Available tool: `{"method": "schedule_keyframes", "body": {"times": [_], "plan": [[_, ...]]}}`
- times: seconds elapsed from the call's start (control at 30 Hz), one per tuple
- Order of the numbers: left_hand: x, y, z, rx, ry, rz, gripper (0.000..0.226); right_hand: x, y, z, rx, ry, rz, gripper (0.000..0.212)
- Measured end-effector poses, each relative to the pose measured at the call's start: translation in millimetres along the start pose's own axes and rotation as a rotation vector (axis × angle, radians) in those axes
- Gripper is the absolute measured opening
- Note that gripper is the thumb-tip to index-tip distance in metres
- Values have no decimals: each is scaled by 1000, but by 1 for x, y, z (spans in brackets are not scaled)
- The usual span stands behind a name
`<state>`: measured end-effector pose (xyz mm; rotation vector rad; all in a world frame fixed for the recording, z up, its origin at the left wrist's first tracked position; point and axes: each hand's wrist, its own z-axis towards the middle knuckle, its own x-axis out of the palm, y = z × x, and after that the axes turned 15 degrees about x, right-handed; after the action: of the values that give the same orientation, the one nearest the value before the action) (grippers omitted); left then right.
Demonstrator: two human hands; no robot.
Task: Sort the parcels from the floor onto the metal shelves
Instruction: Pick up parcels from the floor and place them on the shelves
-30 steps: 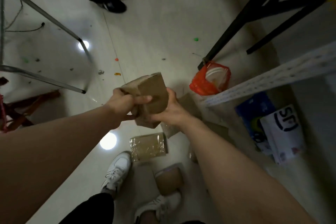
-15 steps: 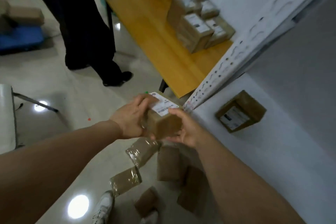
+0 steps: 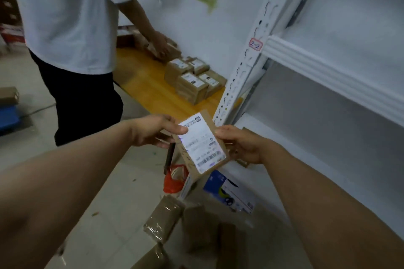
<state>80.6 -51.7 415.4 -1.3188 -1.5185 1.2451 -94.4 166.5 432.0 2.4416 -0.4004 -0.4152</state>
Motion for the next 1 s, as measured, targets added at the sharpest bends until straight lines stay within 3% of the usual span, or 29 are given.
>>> {"method": "schedule_keyframes", "body": {"times": [0.13, 0.27, 0.33, 0.43, 0.57, 0.63, 0.83, 1.0], "plan": [[7, -40, 0, 58, 189, 326, 65, 11, 18, -23, -45, -19, -53, 103], [29, -66, 5, 183, 315, 376, 74, 21, 24, -45, -30, 36, -178, 96], [38, -69, 9, 252, 261, 330, 85, 15, 18, -56, -27, -27, -119, 95], [44, -68, 13, 296, 95, 195, 109, -2, 1, -70, -36, -124, 49, 67], [41, -61, 18, 165, 127, 58, 106, -24, -24, -91, -116, -191, 233, 33], [42, -56, 19, 100, 132, 4, 110, -34, -36, -101, -135, -218, 359, 28], [91, -55, 30, 62, 384, -148, 67, -48, -73, -132, -131, -274, 566, 41], [138, -46, 42, 46, 426, -49, 50, -46, -123, -148, -72, -362, 592, 33]]}}
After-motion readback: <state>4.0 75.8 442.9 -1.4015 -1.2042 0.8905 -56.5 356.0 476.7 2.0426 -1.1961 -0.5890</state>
